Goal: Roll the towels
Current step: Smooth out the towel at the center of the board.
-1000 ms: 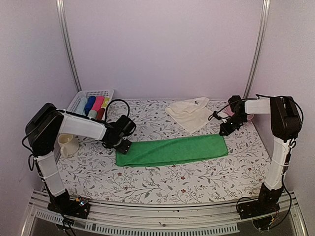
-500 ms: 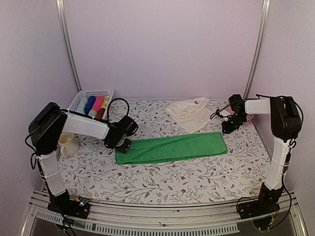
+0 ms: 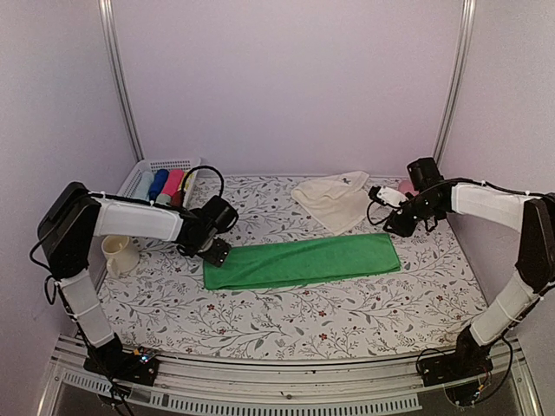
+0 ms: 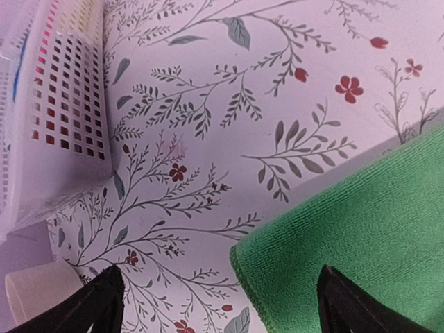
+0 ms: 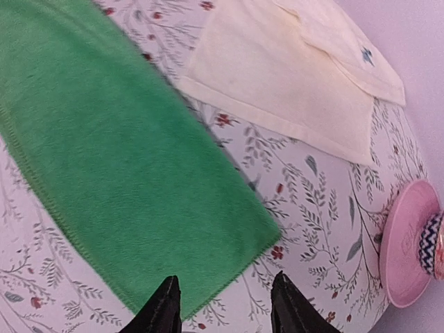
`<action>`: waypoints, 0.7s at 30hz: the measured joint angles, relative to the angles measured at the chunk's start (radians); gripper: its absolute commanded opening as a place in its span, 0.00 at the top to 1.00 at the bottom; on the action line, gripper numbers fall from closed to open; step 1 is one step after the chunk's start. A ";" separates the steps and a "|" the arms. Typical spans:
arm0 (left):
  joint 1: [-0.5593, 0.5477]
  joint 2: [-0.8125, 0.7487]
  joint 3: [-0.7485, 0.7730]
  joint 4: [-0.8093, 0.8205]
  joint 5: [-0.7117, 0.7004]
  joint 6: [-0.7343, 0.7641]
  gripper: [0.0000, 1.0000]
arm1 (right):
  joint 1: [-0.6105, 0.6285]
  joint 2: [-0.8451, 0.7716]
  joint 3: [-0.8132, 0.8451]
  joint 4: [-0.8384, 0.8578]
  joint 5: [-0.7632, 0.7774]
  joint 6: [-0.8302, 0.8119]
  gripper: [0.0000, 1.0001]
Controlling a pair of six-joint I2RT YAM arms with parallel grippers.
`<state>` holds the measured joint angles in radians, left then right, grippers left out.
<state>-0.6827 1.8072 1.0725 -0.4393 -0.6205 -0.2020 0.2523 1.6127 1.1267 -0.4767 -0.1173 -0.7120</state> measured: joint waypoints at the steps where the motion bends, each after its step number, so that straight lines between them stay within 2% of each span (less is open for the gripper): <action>1: -0.001 -0.015 0.000 0.001 0.009 0.005 0.03 | 0.026 -0.046 -0.039 -0.001 -0.016 -0.043 0.56; 6: -0.003 -0.045 0.000 0.021 0.056 0.026 0.03 | 0.088 -0.169 -0.184 -0.006 -0.061 -0.222 0.56; 11: -0.003 -0.034 -0.010 0.043 0.092 0.040 0.03 | 0.102 -0.189 -0.250 -0.009 -0.060 -0.322 0.56; 17: -0.003 0.016 -0.010 0.062 0.114 0.050 0.03 | 0.198 -0.179 -0.267 0.029 -0.064 -0.345 0.57; 21: -0.002 0.028 -0.016 0.071 0.118 0.055 0.03 | 0.290 -0.114 -0.241 0.078 -0.074 -0.311 0.58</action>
<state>-0.6849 1.8351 1.0565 -0.3683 -0.5026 -0.1467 0.5426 1.4986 0.8860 -0.3985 -0.1909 -1.0233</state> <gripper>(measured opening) 0.973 0.425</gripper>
